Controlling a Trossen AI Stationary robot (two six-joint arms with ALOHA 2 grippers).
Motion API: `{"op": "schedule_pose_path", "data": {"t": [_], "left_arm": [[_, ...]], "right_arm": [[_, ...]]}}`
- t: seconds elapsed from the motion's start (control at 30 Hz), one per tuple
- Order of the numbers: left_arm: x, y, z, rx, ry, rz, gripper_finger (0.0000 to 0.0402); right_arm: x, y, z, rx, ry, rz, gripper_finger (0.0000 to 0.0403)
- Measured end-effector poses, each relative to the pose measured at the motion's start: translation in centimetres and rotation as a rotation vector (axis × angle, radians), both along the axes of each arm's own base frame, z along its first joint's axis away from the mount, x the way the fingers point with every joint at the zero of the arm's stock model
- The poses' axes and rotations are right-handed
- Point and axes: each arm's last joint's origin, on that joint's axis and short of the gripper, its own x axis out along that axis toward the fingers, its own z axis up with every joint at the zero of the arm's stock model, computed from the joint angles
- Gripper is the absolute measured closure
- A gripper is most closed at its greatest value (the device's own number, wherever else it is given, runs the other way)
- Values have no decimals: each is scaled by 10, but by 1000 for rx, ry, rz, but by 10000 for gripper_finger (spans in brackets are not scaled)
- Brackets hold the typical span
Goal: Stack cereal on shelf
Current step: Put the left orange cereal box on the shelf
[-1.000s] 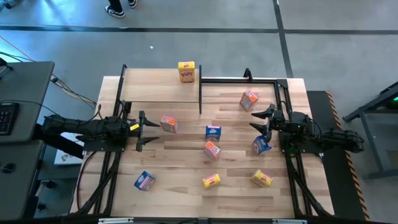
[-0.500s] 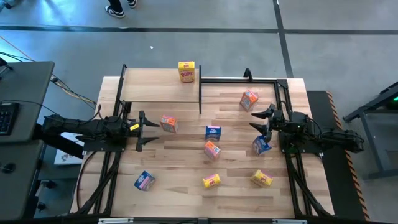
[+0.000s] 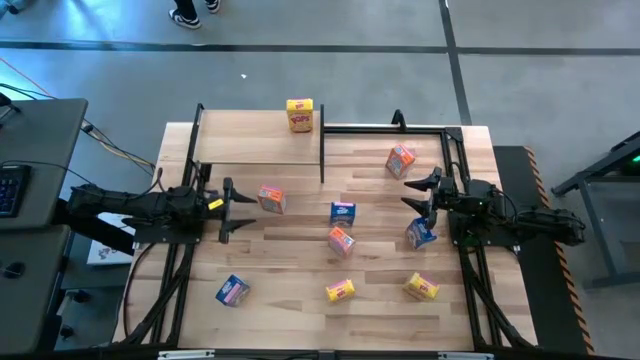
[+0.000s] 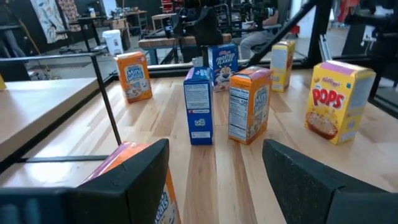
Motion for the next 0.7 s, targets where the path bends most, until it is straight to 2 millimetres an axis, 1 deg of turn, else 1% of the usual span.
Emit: {"op": "schedule_pose_path", "data": {"t": [0.17, 0.23, 0.47, 0.6, 0.7], "left_arm": [[0, 0, 6, -61, -54, 9, 151], [0, 0, 11, -63, -66, 8, 151], [-3, 1, 37, 11, -120, 10, 151], [-6, 2, 50, 47, -94, 45, 151], [-6, 3, 65, 73, -82, 80, 151]], "right_arm": [[0, 0, 0, 0, 0, 0, 164], [0, 0, 0, 0, 0, 0, 164], [0, 0, 0, 0, 0, 0, 164], [0, 0, 0, 0, 0, 0, 164], [0, 0, 0, 0, 0, 0, 164]]}}
